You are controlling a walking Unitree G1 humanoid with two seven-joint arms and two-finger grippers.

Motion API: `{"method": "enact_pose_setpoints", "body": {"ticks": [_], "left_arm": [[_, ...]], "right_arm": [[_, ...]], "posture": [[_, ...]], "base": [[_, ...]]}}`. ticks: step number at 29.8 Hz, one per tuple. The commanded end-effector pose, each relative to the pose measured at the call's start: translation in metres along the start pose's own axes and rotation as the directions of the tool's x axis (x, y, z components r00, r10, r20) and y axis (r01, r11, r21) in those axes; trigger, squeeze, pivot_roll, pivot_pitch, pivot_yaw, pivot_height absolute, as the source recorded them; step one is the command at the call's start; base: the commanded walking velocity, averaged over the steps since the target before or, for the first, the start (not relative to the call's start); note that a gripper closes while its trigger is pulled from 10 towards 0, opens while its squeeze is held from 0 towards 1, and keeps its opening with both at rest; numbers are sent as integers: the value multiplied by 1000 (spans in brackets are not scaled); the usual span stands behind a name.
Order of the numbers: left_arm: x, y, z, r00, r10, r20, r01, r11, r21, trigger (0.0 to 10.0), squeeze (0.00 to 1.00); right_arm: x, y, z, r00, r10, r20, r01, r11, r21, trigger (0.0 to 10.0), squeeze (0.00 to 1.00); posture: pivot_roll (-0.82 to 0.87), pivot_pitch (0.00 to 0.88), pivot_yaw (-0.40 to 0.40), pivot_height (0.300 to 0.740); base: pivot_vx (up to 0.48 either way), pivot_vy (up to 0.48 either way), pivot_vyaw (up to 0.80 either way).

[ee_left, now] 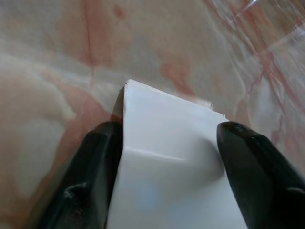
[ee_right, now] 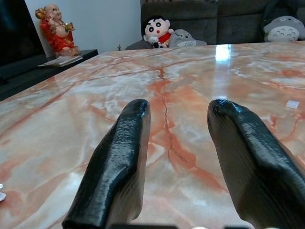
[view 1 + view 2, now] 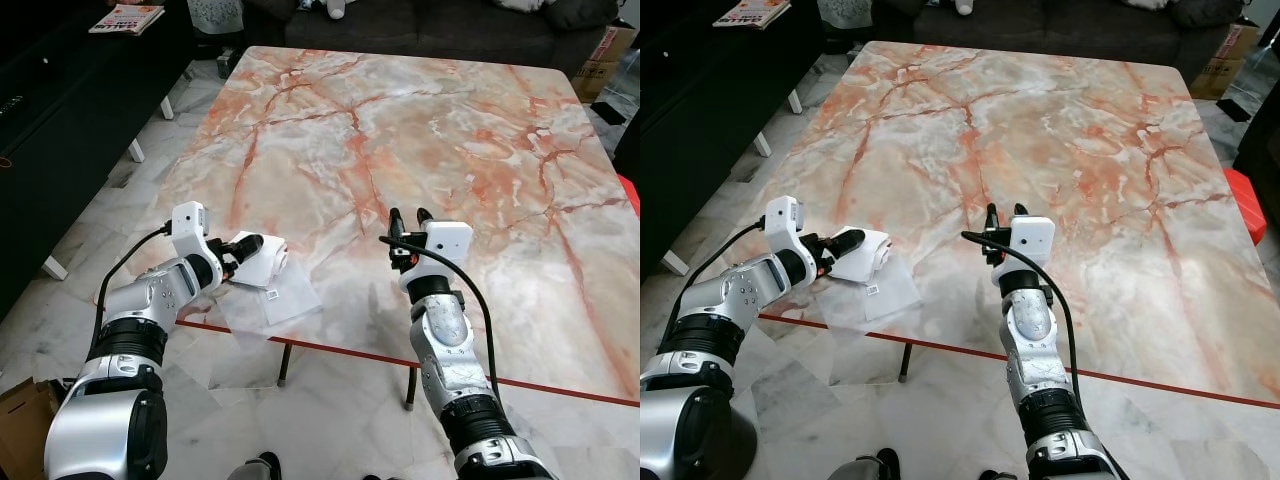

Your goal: Picking trash to rubbish bin

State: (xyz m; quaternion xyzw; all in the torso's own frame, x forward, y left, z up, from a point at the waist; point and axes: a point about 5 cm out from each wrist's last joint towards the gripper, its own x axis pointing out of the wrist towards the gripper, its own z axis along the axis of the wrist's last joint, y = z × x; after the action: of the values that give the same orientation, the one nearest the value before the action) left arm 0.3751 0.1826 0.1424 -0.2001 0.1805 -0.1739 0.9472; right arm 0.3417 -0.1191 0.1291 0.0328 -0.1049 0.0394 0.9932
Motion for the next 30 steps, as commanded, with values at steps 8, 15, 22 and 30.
{"method": "enact_pose_setpoints", "body": {"ticks": [8,15,22,30], "left_arm": [[1,-6,-4,999,-52,-14,51,998,-35,0,0],[1,-8,-2,998,-69,-4,69,997,-43,0,0],[1,-9,0,997,-81,8,81,996,-48,0,0],[2,-11,1,996,-94,10,94,995,-45,0,0]], "right_arm": [[0,1,-2,1000,5,-14,-5,1000,-1,10000,0],[0,1,-2,1000,4,-16,-4,1000,-1,10000,0],[0,1,-2,1000,3,-16,-3,1000,-3,10000,0],[1,1,-2,1000,6,-17,-6,1000,-2,10000,0]], "posture": [[147,145,2,740],[148,146,2,740],[147,139,3,740],[148,133,5,740]], "base": [[0,0,0],[0,0,0],[0,0,0],[0,0,0]]}}
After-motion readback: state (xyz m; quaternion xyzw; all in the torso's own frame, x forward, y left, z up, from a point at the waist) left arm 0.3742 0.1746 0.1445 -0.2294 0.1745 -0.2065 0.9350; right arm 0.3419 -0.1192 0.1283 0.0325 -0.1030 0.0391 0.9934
